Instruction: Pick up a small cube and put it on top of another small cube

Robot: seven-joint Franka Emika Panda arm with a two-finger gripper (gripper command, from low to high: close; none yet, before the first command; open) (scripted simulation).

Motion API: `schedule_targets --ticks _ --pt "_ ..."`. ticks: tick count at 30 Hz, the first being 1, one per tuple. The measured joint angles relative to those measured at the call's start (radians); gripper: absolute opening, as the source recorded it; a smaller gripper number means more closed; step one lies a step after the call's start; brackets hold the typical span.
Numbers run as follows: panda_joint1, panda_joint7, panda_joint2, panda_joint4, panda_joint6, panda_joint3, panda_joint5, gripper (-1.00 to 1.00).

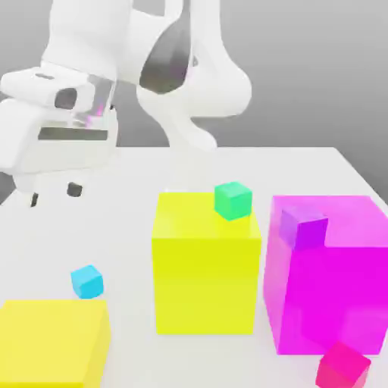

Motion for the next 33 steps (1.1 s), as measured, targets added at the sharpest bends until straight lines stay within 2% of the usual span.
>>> schedule_targets --ticks 10,19,23,26,28,33 --pt "0.018 -0.456 0.116 -0.089 0.103 -0.158 0.024 0.00" --pt "0.047 -0.950 0.216 -0.178 0.216 -0.278 0.161 0.00" --pt "0.067 -1.215 0.258 -0.220 0.266 -0.317 0.288 0.00" --pt "0.073 -1.443 0.287 -0.250 0.301 -0.320 0.425 0.00" --pt "0.069 -1.589 0.307 -0.263 0.320 -0.307 0.531 0.00" --pt "0.055 -1.768 0.373 -0.242 0.357 -0.228 0.756 0.00"
